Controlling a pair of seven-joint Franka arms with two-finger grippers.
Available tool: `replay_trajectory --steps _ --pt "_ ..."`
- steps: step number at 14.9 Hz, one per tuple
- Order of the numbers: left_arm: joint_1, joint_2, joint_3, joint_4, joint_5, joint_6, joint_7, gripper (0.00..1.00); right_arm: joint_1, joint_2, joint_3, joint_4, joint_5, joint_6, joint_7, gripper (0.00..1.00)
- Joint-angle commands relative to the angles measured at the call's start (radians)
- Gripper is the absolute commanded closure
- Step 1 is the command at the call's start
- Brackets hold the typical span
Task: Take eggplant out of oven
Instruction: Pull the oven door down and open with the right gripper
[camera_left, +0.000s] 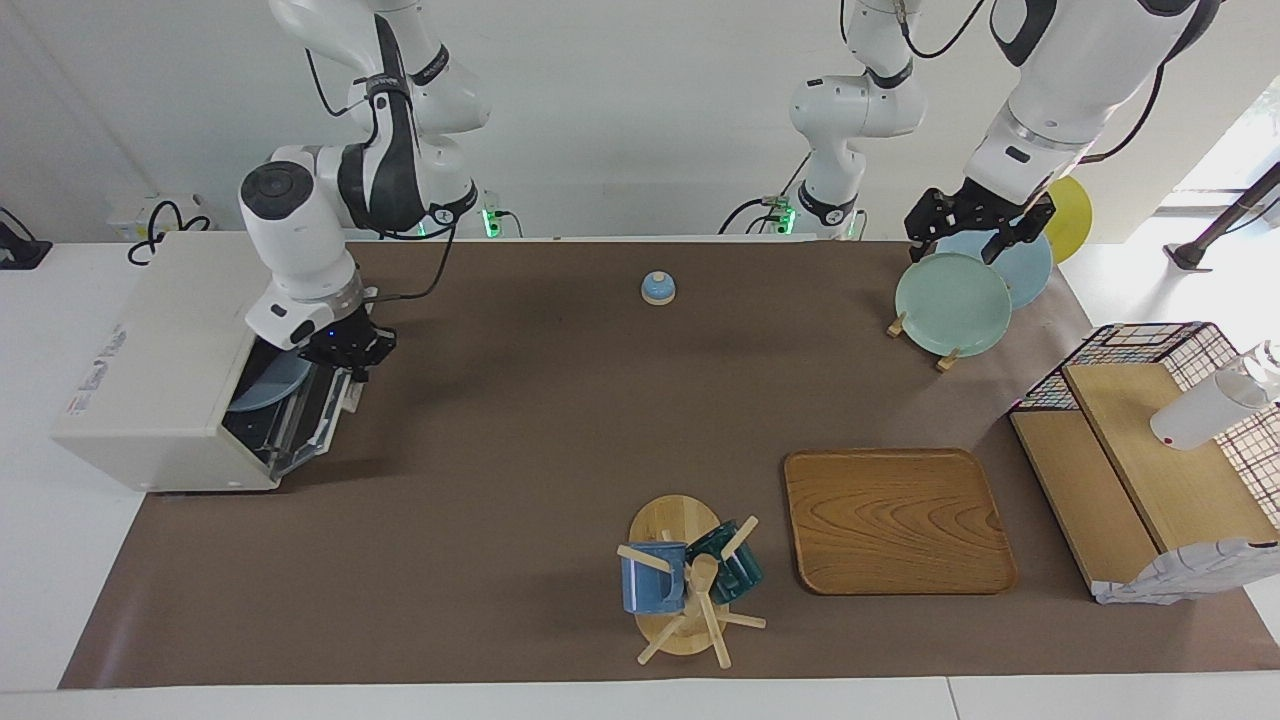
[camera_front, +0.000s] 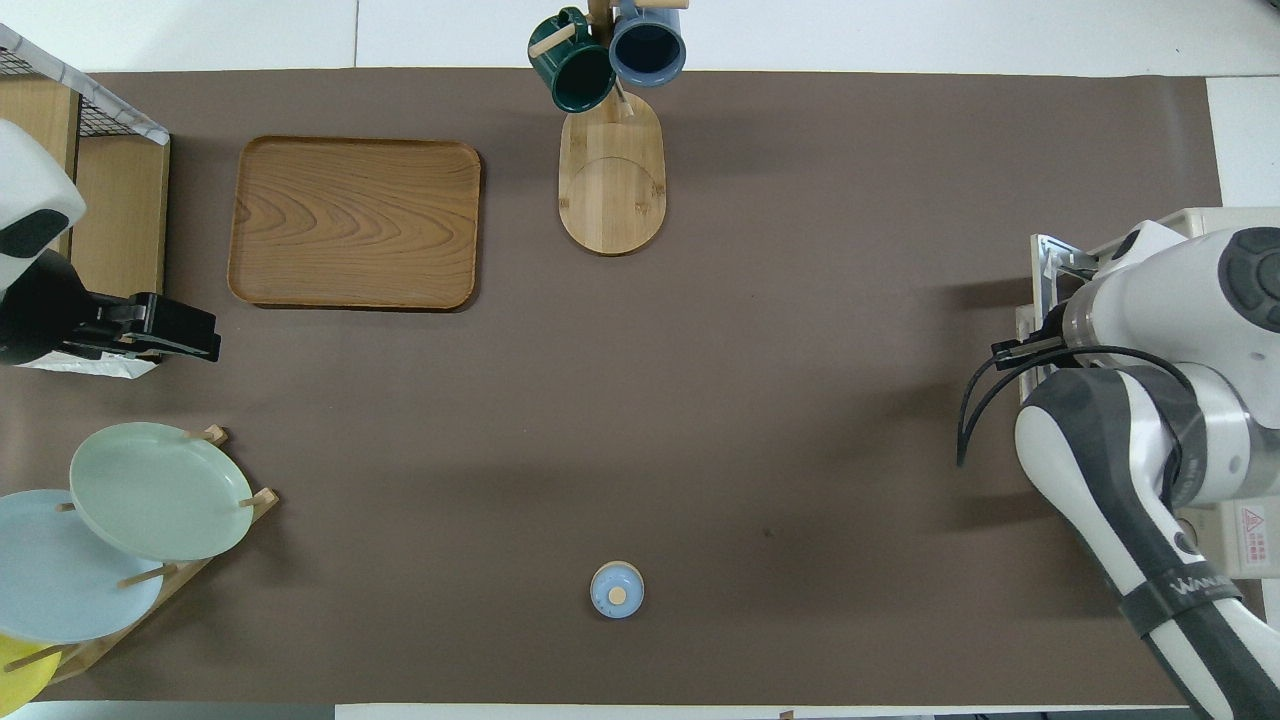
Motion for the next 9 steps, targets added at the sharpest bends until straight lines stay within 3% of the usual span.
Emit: replay_trajectory --steps 1,9 --pt "0.006 -0.006 -0.002 0.003 0.01 -0.005 -0.005 0.0 -0.027 0.032 -0.02 -0.033 -0.025 0.102 0.003 1.0" --pt "0.006 -0.006 -0.002 0.003 0.01 -0.005 -0.005 0.0 0.02 0.102 -0.02 -0.061 0.06 0.185 0.045 1.0"
